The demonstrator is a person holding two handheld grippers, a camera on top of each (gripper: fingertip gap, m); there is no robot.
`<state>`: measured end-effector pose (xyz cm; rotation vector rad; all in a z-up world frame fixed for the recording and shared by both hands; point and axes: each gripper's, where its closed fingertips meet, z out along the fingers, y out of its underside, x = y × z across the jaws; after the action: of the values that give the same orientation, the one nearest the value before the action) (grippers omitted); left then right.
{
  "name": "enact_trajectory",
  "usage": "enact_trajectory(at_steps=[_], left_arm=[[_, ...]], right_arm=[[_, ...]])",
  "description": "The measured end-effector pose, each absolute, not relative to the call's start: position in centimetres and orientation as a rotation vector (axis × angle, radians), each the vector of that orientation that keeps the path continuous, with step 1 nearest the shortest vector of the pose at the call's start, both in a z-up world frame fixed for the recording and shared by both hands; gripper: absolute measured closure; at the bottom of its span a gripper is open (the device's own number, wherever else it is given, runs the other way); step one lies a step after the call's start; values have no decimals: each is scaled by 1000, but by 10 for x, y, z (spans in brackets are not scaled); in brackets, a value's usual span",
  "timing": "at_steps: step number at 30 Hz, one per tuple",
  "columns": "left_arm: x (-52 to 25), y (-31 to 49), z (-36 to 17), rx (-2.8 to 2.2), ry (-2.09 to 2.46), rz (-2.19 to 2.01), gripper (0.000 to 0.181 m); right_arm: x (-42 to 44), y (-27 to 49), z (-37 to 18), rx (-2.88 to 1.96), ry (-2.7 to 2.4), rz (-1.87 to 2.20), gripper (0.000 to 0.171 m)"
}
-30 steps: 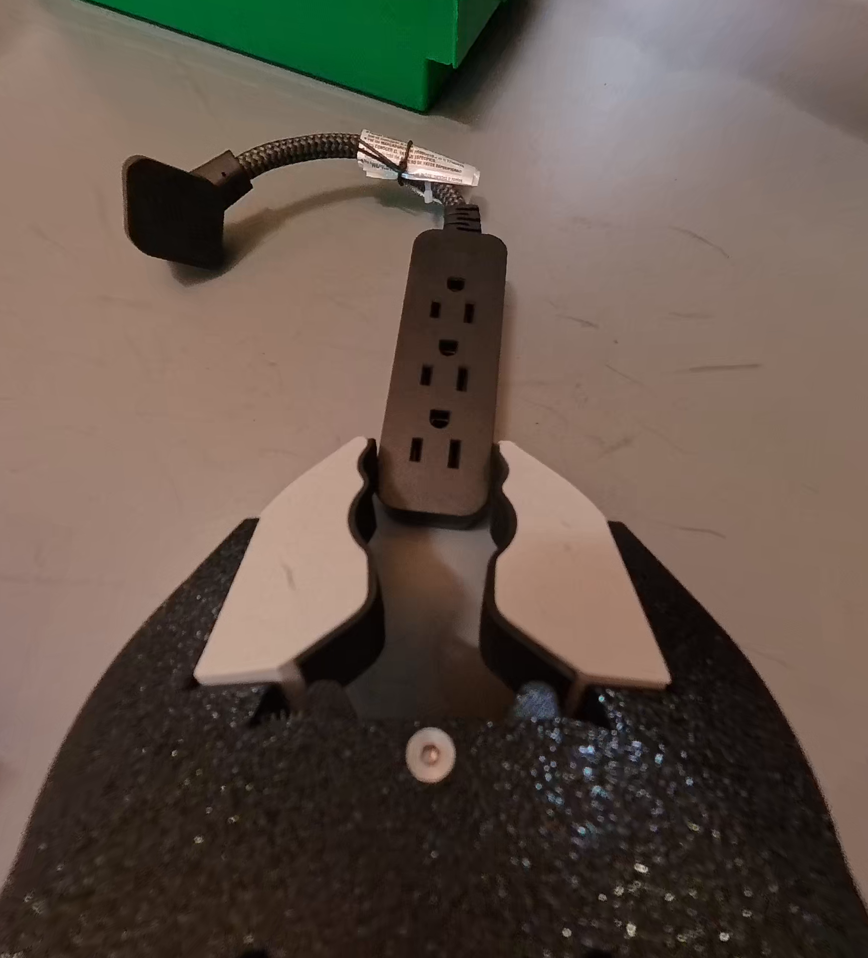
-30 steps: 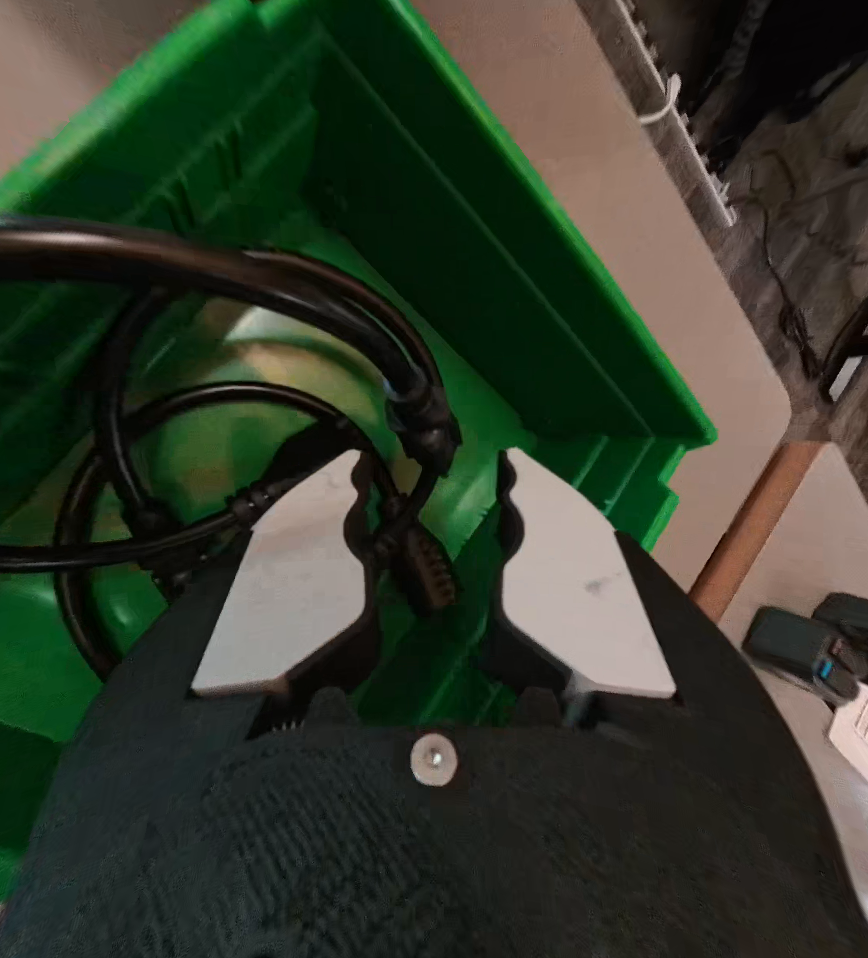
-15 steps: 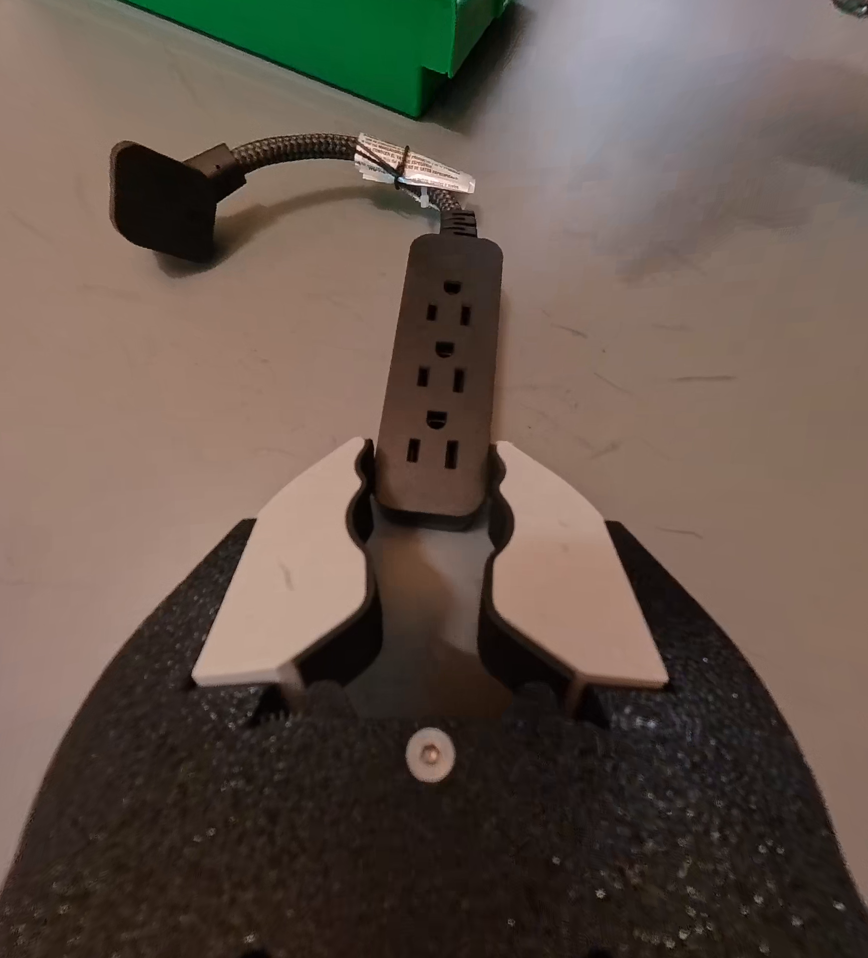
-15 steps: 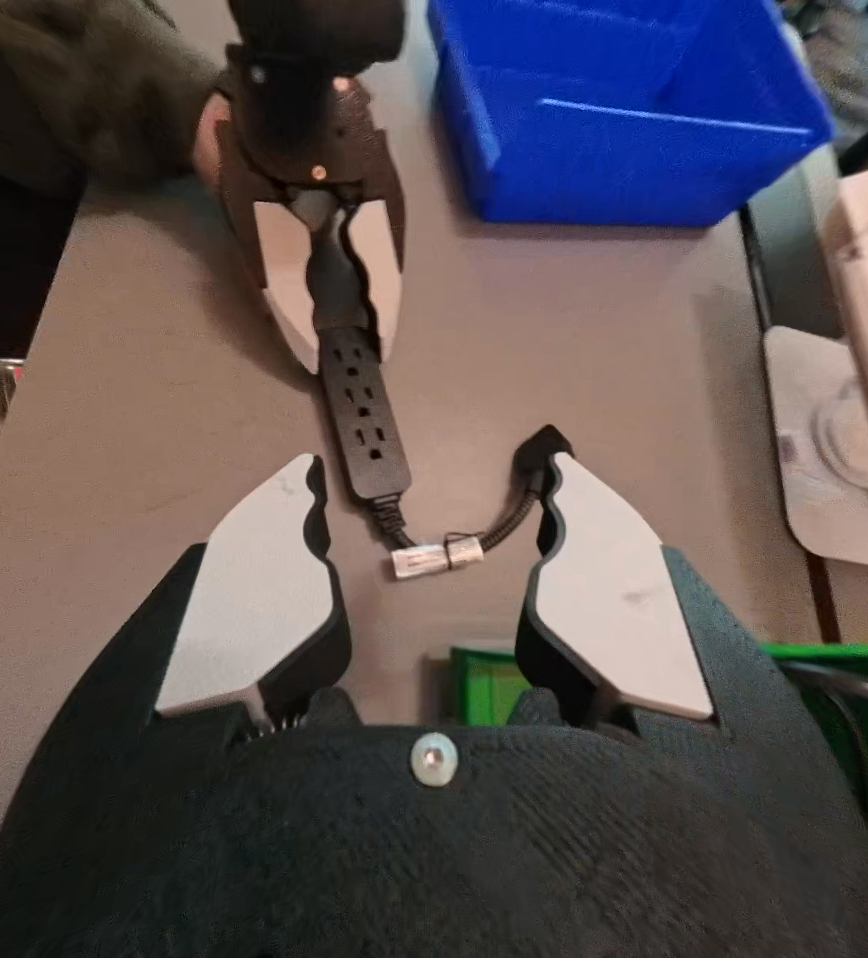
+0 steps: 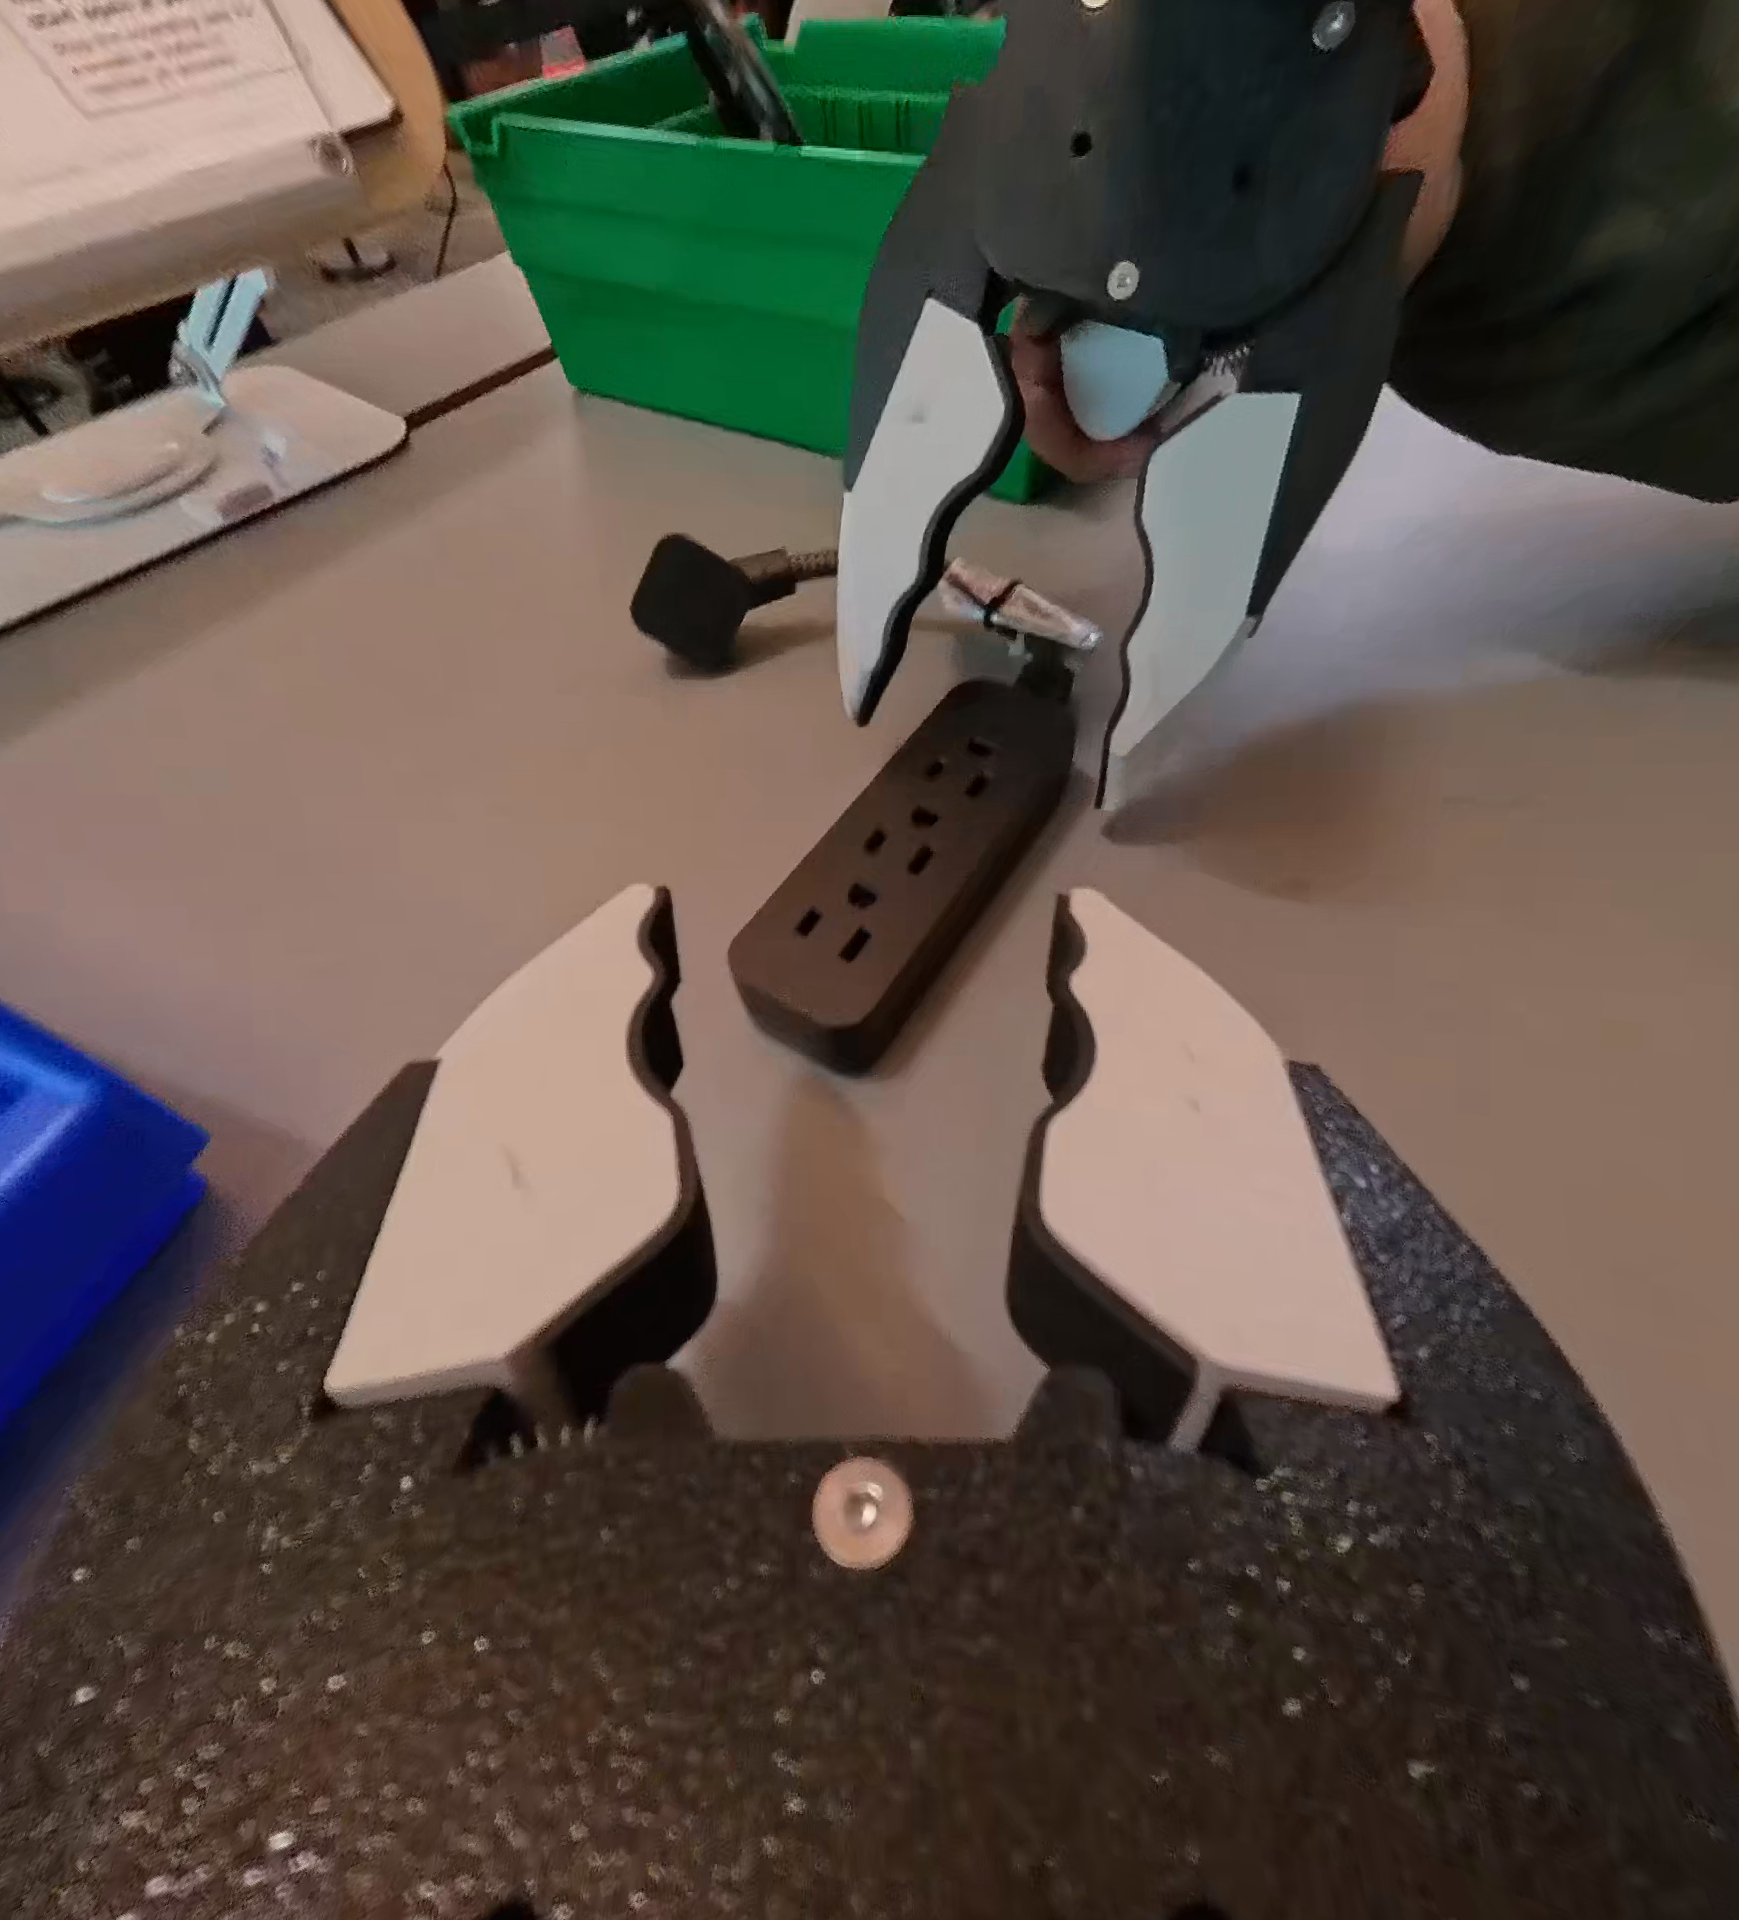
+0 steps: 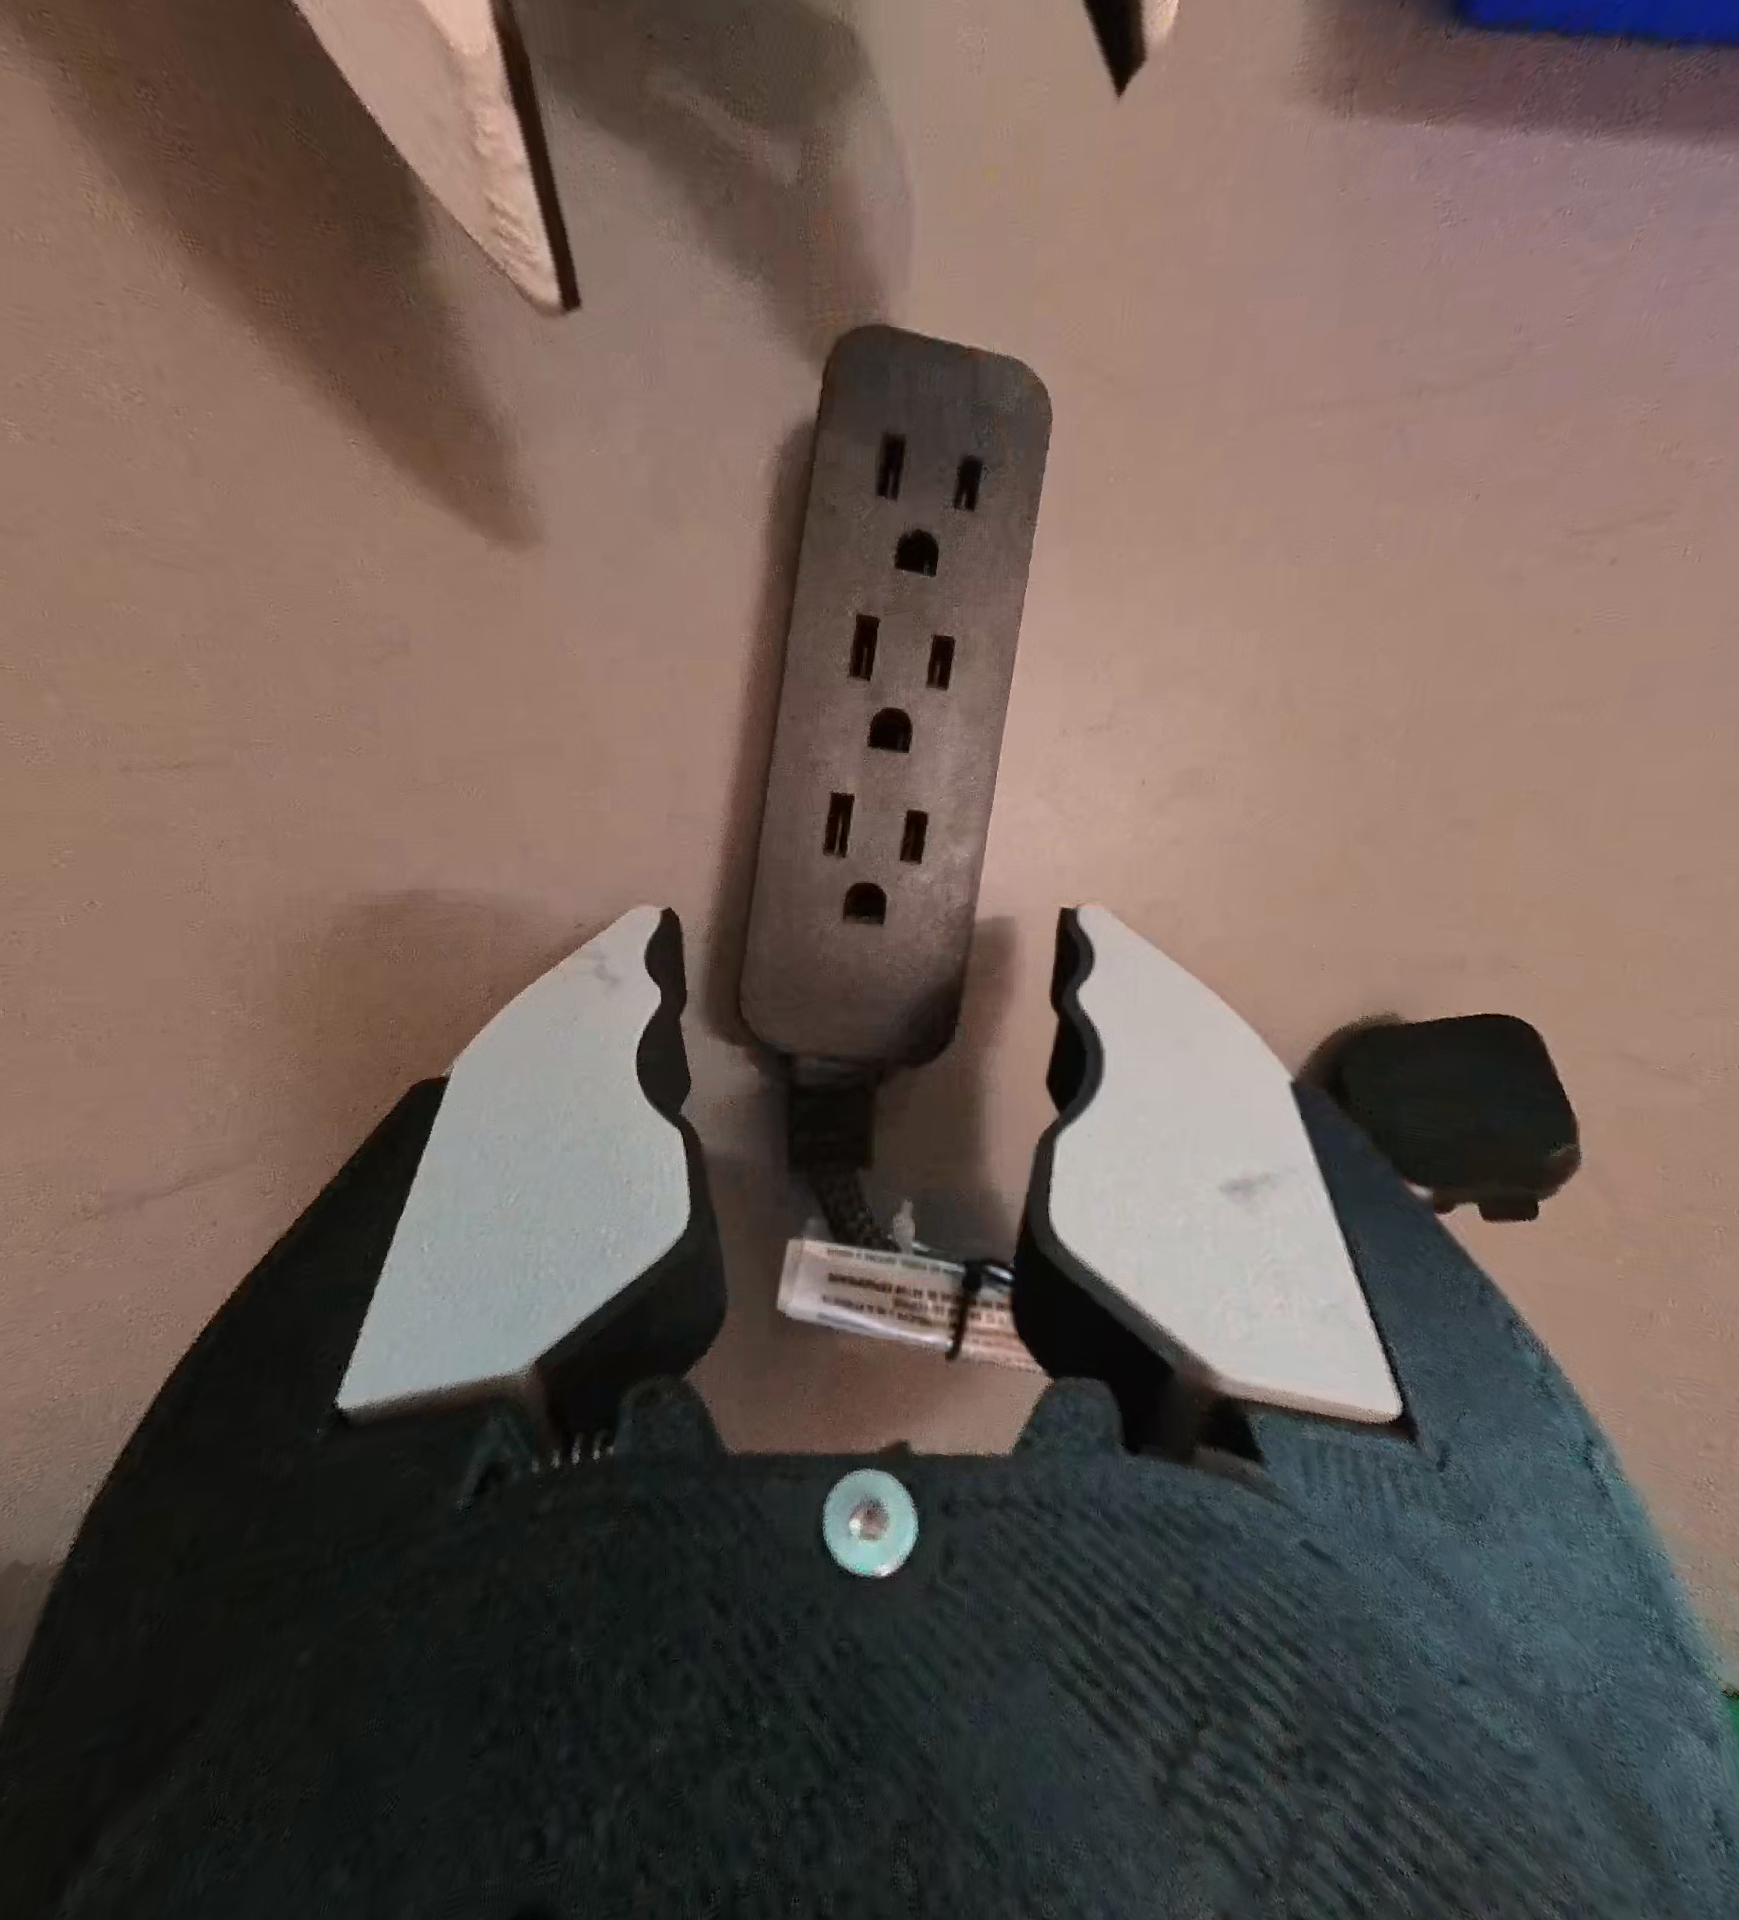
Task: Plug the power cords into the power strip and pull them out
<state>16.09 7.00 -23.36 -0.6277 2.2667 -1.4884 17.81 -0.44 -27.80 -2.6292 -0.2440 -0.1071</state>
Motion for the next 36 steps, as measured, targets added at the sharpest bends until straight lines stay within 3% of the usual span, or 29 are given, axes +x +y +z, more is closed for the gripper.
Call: enact_trajectory(at_steps=[1,5,15,20,24,31,36], left_arm=[[161,75,-236,-646,2283,-1469,110],[158,87,-234,-675,2274,-1501,108],[164,117,-226,-731,2185,-1531,112],[164,128,-226,-745,2172,-1522,112],[167,137,-228,-764,2157,-1486,112],[168,141,-225,-779,2130,-1495,111],[168,139,-231,-778,2170,-1459,111]], right_arm=[[179,-3,-283,-2656,-237,-112,102],[177,6,-287,-2635,-209,-92,126],[171,10,-278,-2696,-118,-93,127],[184,17,-231,-2594,-1,-178,126],[194,15,-157,-2410,70,-313,126],[252,-83,-39,-2220,474,-756,126],[302,-170,-47,-2166,859,-852,126]])
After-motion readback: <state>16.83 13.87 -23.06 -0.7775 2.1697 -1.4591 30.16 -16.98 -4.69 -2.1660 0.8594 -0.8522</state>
